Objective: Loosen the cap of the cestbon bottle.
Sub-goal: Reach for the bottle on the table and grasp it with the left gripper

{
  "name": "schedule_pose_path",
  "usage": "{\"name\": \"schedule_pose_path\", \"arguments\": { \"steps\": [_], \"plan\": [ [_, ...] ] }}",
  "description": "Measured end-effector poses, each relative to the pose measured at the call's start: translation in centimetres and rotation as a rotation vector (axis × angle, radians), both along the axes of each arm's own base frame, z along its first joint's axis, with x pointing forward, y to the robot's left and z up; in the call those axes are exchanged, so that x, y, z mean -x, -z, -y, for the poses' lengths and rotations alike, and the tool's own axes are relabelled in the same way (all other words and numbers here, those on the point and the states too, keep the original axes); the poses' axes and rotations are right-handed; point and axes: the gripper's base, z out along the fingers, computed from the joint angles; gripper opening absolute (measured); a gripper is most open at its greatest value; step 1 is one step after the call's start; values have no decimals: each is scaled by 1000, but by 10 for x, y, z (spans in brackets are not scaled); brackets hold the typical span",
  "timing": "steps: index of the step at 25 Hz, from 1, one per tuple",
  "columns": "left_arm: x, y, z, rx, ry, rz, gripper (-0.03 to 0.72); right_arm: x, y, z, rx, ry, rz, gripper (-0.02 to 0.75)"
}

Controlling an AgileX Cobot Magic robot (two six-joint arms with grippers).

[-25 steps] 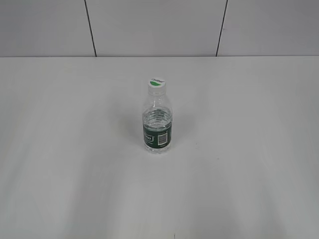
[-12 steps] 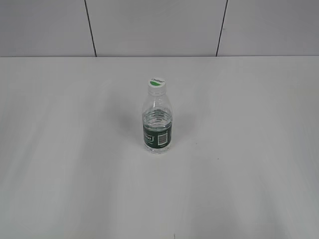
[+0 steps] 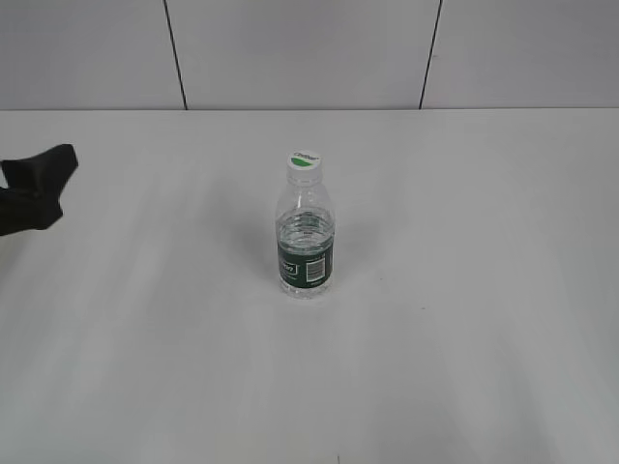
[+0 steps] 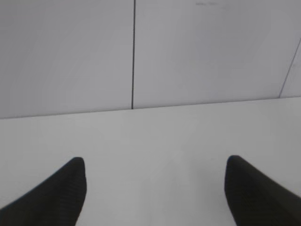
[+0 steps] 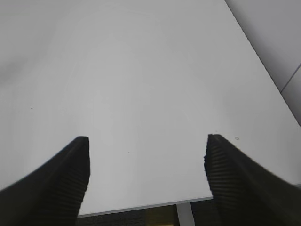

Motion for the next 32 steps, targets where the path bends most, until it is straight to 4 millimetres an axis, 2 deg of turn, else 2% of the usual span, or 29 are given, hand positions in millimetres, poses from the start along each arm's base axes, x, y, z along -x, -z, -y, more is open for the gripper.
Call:
{"name": "schedule_pose_path", "arguments": {
  "steps": [6, 11, 16, 19, 23, 28, 32],
  "plan": [
    [-13, 44, 20, 91, 175, -107, 548, 0, 0, 0, 0, 0, 0, 581],
    [-26, 65, 39, 107, 369, -199, 548, 0, 0, 0, 0, 0, 0, 581],
    [-43, 65, 47, 77, 446, -173, 548, 0, 0, 0, 0, 0, 0, 581],
    [-55, 66, 52, -12, 572, -165, 548, 0, 0, 0, 0, 0, 0, 581],
    [-75, 70, 50, -108, 680, -165, 548, 0, 0, 0, 0, 0, 0, 581],
    [-89, 70, 47, -69, 775, -120, 548, 0, 0, 0, 0, 0, -1, 581],
    [-98, 82, 49, -51, 835, -120, 548, 0, 0, 0, 0, 0, -1, 581]
  ]
}}
